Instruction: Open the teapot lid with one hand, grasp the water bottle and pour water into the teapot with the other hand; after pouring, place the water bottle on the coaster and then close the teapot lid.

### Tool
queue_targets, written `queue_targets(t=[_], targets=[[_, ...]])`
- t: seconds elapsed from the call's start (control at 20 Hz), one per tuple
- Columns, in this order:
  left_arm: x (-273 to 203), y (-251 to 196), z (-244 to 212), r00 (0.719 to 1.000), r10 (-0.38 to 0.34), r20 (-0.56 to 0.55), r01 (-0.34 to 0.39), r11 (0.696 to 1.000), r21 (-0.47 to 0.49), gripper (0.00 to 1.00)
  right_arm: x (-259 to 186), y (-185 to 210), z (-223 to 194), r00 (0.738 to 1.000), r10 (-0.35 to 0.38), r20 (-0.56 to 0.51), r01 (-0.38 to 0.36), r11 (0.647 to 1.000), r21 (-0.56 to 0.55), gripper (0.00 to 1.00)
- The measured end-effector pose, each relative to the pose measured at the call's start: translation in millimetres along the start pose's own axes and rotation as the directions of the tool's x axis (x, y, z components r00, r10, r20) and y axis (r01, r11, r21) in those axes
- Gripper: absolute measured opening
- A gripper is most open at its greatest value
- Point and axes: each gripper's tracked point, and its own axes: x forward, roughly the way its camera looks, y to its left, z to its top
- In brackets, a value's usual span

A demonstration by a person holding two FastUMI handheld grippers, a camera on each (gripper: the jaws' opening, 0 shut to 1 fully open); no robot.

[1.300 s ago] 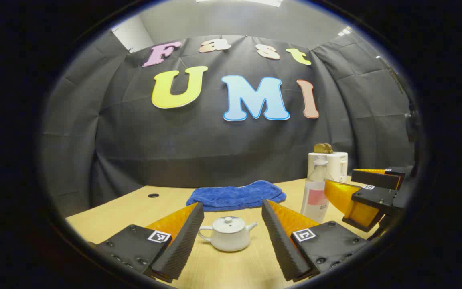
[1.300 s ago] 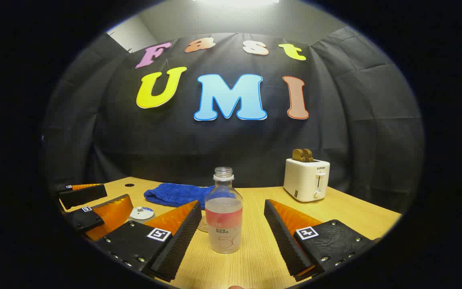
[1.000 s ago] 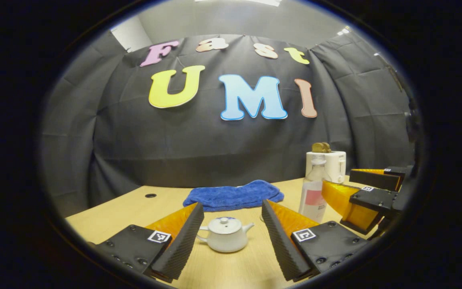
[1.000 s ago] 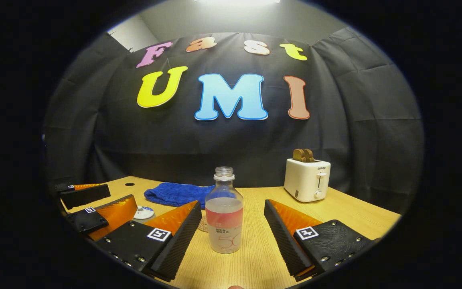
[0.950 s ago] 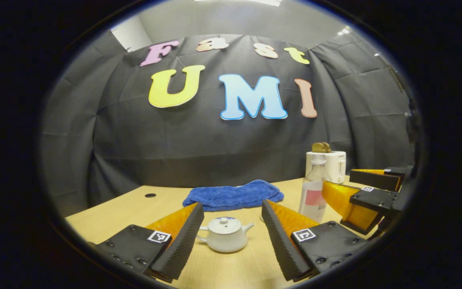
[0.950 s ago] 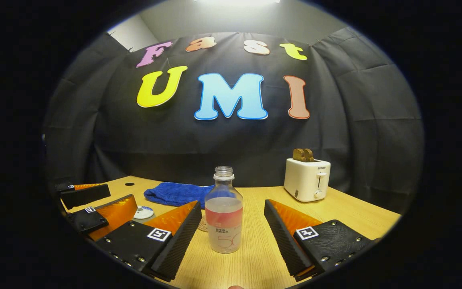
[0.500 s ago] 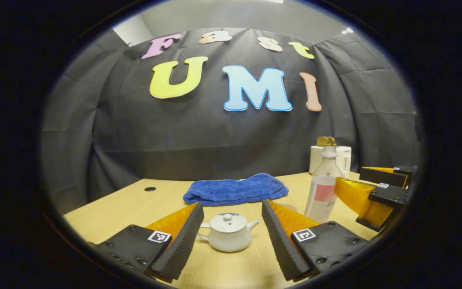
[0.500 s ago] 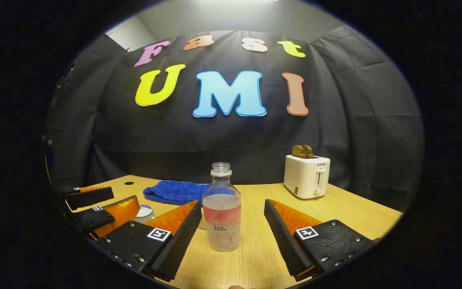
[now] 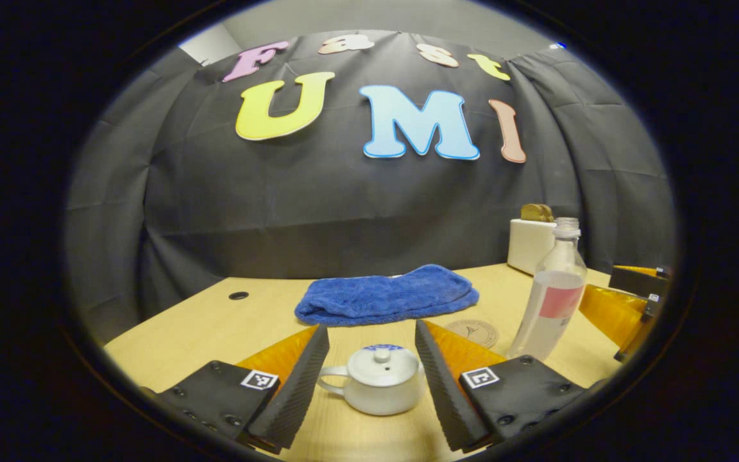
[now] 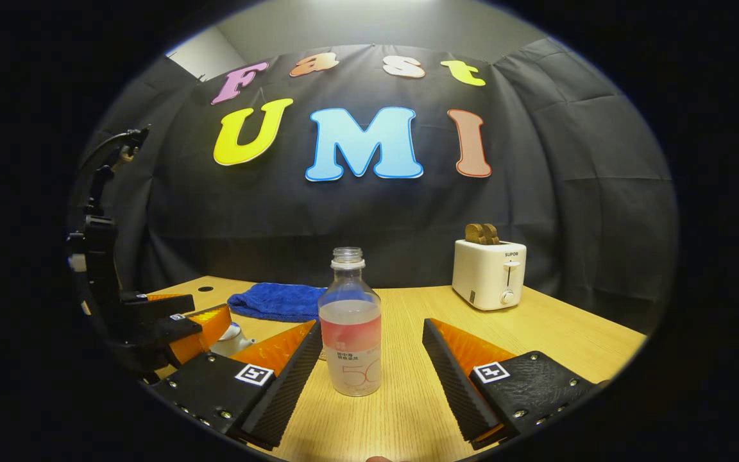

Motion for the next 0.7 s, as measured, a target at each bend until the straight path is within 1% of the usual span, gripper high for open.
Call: queue_targets(t=[0.05,0.15,0.25,0.35,0.5,0.55,0.65,0.7], targets=[[4.9,2.2,-2.0,1.0,-0.001,-0.01,0.001,1.0,-0.008,0.87,0.2,0.1,-1.5,1.0,0.001,-0.004,-0.001,1.0,0.002,0.98],[14.5,2.6,-5.9,1.0,-0.014,-0.028,0.013,1.0,-0.023,0.85,0.3,-0.6,-3.4,1.0,0.0,-0.01,0.0,1.0,0.0,0.98],[20.5,5.4,-11.5,0.999,-0.005,-0.041,0.004,1.0,-0.017,0.81,0.2,-2.4,-4.6,1.0,-0.003,-0.013,0.003,1.0,-0.001,0.98],[24.1,3.1,-21.0,0.998,-0.014,-0.067,0.013,1.0,-0.009,0.78,1.1,-4.4,-5.6,1.0,-0.008,-0.017,0.008,1.0,0.003,0.98],[25.4,1.7,-19.0,0.998,-0.019,-0.066,0.019,1.0,0.002,0.75,2.5,-5.5,-9.0,1.0,-0.01,-0.028,0.01,1.0,0.011,0.98],[26.2,-2.7,-12.2,0.997,-0.037,-0.066,0.036,0.999,-0.006,0.75,2.8,-5.9,-9.7,0.999,-0.011,-0.031,0.011,1.0,0.009,0.98],[27.3,-3.5,-18.8,0.997,-0.04,-0.065,0.041,0.999,0.009,0.61,3.8,-6.6,-11.2,0.999,-0.012,-0.035,0.012,1.0,0.006,0.98],[24.9,-1.9,-18.5,0.997,-0.043,-0.067,0.045,0.999,0.02,0.61,3.5,-6.5,-12.6,0.999,-0.011,-0.036,0.012,1.0,0.005,0.98]])
